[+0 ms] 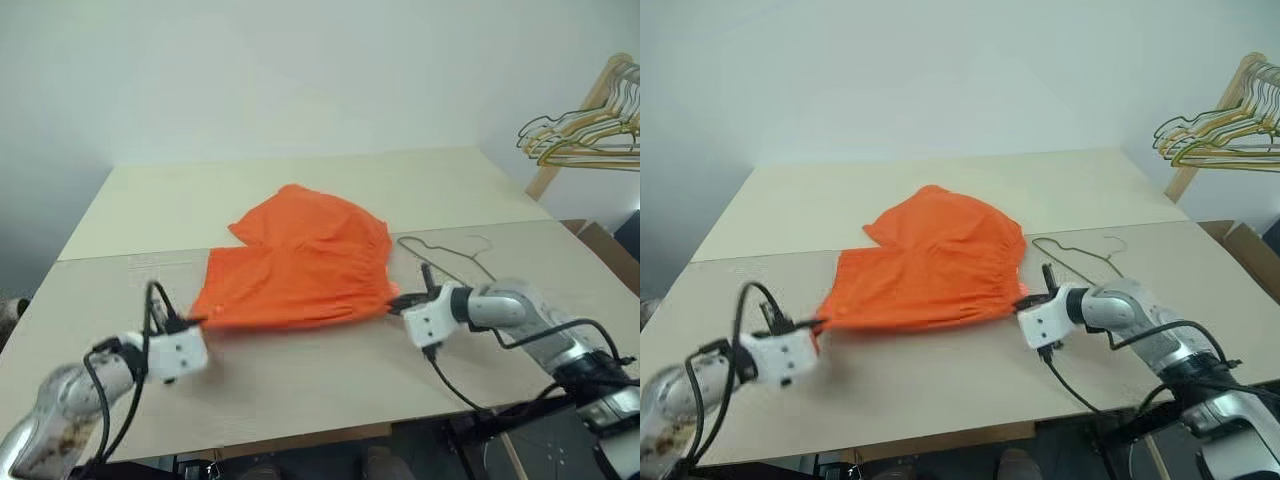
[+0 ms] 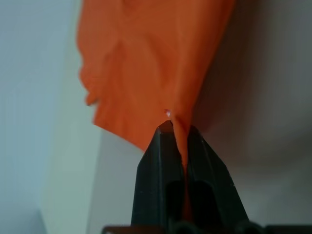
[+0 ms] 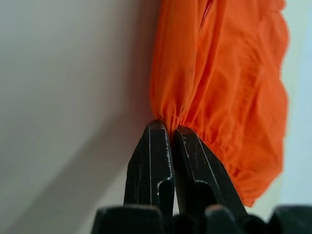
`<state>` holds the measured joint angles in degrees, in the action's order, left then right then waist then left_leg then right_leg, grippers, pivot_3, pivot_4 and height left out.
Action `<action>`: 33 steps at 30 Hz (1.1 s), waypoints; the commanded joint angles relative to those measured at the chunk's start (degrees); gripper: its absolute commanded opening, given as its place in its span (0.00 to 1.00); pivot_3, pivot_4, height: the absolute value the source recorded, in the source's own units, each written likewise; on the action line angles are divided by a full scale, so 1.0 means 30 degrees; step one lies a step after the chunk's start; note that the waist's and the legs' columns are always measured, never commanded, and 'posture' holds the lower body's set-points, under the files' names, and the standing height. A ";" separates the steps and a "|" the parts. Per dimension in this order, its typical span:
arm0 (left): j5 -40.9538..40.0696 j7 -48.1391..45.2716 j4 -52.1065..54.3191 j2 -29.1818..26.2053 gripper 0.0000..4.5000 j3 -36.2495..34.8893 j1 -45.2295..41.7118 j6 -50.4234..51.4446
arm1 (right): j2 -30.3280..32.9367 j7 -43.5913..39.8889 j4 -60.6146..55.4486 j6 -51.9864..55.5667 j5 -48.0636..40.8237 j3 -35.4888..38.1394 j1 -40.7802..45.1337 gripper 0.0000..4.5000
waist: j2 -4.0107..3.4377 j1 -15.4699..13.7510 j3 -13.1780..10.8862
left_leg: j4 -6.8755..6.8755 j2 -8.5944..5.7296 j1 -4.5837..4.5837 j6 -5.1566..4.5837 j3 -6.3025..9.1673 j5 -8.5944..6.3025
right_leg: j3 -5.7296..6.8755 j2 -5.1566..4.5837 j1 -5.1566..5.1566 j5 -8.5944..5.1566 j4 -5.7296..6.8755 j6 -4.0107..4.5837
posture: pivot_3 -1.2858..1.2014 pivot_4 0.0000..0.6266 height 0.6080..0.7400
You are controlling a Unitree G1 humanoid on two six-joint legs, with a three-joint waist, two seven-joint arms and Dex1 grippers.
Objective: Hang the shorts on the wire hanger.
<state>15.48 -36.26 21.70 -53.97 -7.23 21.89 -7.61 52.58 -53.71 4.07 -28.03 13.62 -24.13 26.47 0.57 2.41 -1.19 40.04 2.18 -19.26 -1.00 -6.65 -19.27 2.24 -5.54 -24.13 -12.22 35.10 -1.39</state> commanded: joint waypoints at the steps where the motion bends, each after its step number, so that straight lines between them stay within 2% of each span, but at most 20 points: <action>1: -0.0502 -0.1748 0.1212 -0.0802 0.00 -0.0601 0.1102 -0.0185 | 0.0981 -0.1975 -0.0610 -0.0910 -0.0898 0.0410 0.0436 0.00 | 0.0010 -0.0132 0.0012 | 0.0000 0.0001 0.0015 -0.0013 -0.0004 -0.0008 | -0.0002 -0.0006 0.0013 0.0001 -0.0002 0.0002 | 0.53 0.00 1.00; 8: -0.1425 -0.5401 0.5666 -0.1330 0.00 -0.0385 0.4162 0.2887 | 0.1731 -0.4612 0.0480 -0.3194 -0.1192 -0.0015 0.0836 0.00 | 0.0032 -0.0516 0.0028 | 0.0025 0.0012 0.0004 -0.0100 -0.0047 -0.0065 | -0.0018 -0.0013 0.0001 -0.0008 -0.0017 0.0014 | 0.53 0.00 1.00; 12: -0.0645 -0.5844 0.6676 -0.1179 0.00 -0.0315 0.4424 0.3853 | 0.2070 -0.5915 0.0483 -0.3670 -0.1925 -0.0046 0.0726 0.00 | 0.0033 -0.0608 0.0028 | 0.0025 0.0007 0.0005 -0.0107 -0.0047 -0.0070 | -0.0016 -0.0008 0.0017 -0.0015 -0.0028 0.0022 | 0.53 0.00 1.00; 17: -0.1354 -0.7010 0.7532 -0.1195 0.00 -0.0831 0.4785 0.5085 | 0.2122 -0.7095 0.0536 -0.4373 -0.3051 -0.0226 0.0511 0.00 | 0.0037 -0.0602 0.0030 | 0.0046 0.0010 0.0015 -0.0167 -0.0032 -0.0103 | -0.0021 -0.0009 0.0034 -0.0015 -0.0023 0.0025 | 0.54 0.00 1.00; 18: -0.1554 -0.7261 0.7665 -0.1222 0.10 -0.0997 0.4904 0.5152 | 0.2083 -0.7188 0.0525 -0.4433 -0.3194 -0.0215 0.0486 0.14 | 0.0037 -0.0602 0.0030 | 0.0046 0.0012 0.0014 -0.0167 -0.0027 -0.0103 | -0.0021 -0.0009 0.0031 -0.0016 -0.0024 0.0025 | 0.54 0.00 1.00; 24: -0.3418 -0.8777 0.8179 -0.1200 0.49 -0.2185 0.4890 0.5542 | 0.2386 -0.8074 0.0558 -0.4235 -0.3815 -0.0046 0.0110 0.57 | 0.0043 -0.0656 0.0033 | 0.0055 0.0018 0.0012 -0.0163 0.0002 -0.0101 | -0.0025 -0.0011 0.0030 -0.0019 -0.0027 0.0029 | 0.54 0.00 1.00; 26: -0.5495 -1.0129 0.8711 -0.1240 0.63 -0.4108 0.4908 0.6813 | 0.3033 -0.8959 -0.0274 -0.3076 -0.6222 0.0554 -0.0471 0.71 | 0.0045 -0.0743 0.0032 | 0.0063 0.0019 0.0008 -0.0164 0.0012 -0.0102 | -0.0025 -0.0013 0.0028 -0.0019 -0.0026 0.0030 | 0.54 0.00 1.00; 29: -0.6960 -1.1466 0.8583 -0.1521 0.83 -0.6324 0.4619 0.7705 | 0.3388 -0.9168 -0.0909 -0.1383 -0.8658 0.1639 -0.1127 0.94 | 0.0042 -0.0880 0.0033 | 0.0076 0.0038 0.0006 -0.0166 0.0049 -0.0104 | -0.0024 -0.0012 0.0022 -0.0020 -0.0024 0.0032 | 0.55 0.00 1.00; 30: -0.7622 -1.1625 0.8259 -0.1483 0.91 -0.7015 0.4138 0.7951 | 0.3418 -0.8573 -0.0880 -0.0115 -0.8885 0.2310 -0.1233 1.00 | 0.0042 -0.0900 0.0033 | 0.0079 0.0039 0.0006 -0.0166 0.0057 -0.0103 | -0.0024 -0.0009 0.0025 -0.0021 -0.0020 0.0034 | 0.55 0.00 1.00; 31: -0.8298 -1.1641 0.8005 -0.1409 0.97 -0.7517 0.3617 0.8324 | 0.3319 -0.7811 -0.0749 0.1246 -0.8972 0.2964 -0.1216 1.00 | 0.0041 -0.0912 0.0034 | 0.0083 0.0042 0.0019 -0.0166 0.0056 -0.0104 | -0.0023 -0.0001 0.0037 -0.0021 -0.0018 0.0038 | 0.55 0.00 1.00; 33: -0.9370 -1.1313 0.7621 -0.1150 0.99 -0.7866 0.2450 0.8875 | 0.3165 -0.6492 -0.0693 0.4528 -0.9145 0.3993 -0.1021 1.00 | 0.0039 -0.0993 0.0036 | 0.0107 0.0043 0.0019 -0.0168 0.0058 -0.0105 | -0.0024 -0.0001 0.0044 -0.0020 -0.0002 0.0043 | 0.55 0.00 1.00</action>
<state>-9.75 -70.56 44.82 -57.71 -28.77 30.20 17.80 61.85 -75.93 2.54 -20.80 -11.98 -16.15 22.15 0.69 -0.57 -1.08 40.41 2.32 -19.22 -1.51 -6.47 -19.58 2.17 -5.55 -24.02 -12.27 35.11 -1.26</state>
